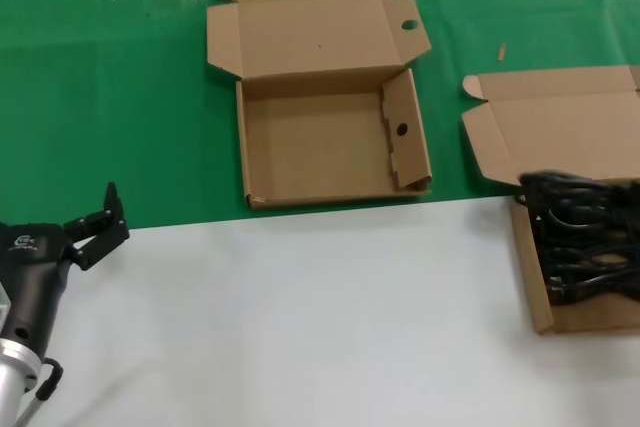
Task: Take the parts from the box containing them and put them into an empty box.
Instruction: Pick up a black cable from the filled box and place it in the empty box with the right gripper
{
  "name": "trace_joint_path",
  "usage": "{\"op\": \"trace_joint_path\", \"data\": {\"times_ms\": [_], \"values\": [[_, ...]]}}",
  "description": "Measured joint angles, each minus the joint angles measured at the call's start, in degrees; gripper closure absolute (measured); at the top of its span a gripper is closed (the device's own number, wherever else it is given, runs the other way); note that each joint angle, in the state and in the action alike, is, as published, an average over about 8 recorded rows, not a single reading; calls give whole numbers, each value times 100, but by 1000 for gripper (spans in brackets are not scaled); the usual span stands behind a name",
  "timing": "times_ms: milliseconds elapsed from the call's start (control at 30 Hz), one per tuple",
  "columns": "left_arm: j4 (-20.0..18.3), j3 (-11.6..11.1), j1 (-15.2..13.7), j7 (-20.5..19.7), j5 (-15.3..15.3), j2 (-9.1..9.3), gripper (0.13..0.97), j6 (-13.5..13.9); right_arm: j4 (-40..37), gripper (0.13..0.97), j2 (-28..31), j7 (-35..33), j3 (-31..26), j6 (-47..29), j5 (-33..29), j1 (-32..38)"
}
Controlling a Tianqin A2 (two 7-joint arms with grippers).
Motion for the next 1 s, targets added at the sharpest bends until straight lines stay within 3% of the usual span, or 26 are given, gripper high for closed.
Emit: {"op": "trace_joint_path", "data": {"times_ms": [200,433,767,1000], "values": [[0,0,0,0,0,0,132,0,545,905,-252,99,129,-67,43,57],[0,0,0,0,-1,0,132,0,470,905,-973,-80,-929,-324,-310,1366],[0,0,0,0,-1,0,132,0,-1103,905,-2990,-970,-2678,-611,-1013,3694],[0,0,0,0,-1,0,132,0,-2232,905,-3780,-1637,-3406,-400,-988,4624]]}}
